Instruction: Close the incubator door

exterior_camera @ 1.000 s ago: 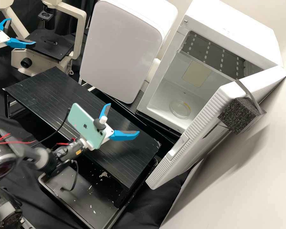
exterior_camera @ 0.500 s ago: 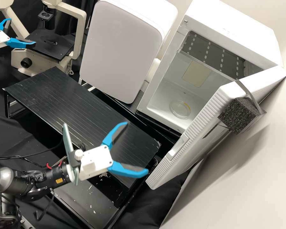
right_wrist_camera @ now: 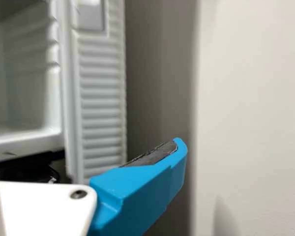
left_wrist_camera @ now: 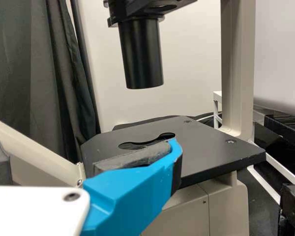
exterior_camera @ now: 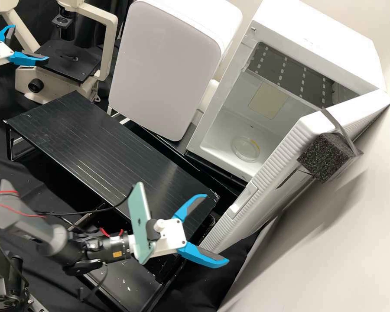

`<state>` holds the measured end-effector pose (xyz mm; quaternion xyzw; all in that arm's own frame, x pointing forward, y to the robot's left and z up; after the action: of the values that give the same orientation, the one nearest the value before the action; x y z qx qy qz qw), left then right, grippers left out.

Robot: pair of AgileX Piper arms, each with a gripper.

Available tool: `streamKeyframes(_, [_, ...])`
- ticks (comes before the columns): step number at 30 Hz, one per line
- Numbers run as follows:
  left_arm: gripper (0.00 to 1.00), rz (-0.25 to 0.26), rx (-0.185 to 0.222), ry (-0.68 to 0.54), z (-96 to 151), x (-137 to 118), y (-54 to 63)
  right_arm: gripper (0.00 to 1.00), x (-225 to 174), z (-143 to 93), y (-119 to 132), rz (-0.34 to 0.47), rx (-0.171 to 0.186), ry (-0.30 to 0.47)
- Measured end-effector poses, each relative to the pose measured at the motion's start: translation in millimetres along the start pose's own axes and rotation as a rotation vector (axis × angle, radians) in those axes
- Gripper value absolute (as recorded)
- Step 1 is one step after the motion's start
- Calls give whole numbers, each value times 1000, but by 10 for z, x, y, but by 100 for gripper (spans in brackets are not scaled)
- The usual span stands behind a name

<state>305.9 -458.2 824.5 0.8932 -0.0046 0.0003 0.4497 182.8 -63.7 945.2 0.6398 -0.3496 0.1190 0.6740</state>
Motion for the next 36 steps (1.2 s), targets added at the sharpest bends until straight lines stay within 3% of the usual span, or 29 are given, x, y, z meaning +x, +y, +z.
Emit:
streamKeyframes(5, [100, 0, 0, 0, 0, 0, 0, 100, 145, 77, -29, 16, -20, -38])
streamKeyframes(11, [100, 0, 0, 0, 0, 0, 0, 100, 151, 53, -62, 1, -16, -26])
streamKeyframes(20, [100, 0, 0, 0, 0, 0, 0, 100, 197, -32, -116, -57, 71, 46])
streamKeyframes(25, [100, 0, 0, 0, 0, 0, 0, 100, 189, -34, -97, -72, 145, 60])
streamKeyframes(28, [100, 0, 0, 0, 0, 0, 0, 100, 102, -105, -63, -92, 212, 91])
streamKeyframes(33, [100, 0, 0, 0, 0, 0, 0, 100, -168, -352, -17, -178, 273, 207])
streamKeyframes(36, [100, 0, 0, 0, 0, 0, 0, 100, -334, -524, 14, -207, 288, 297])
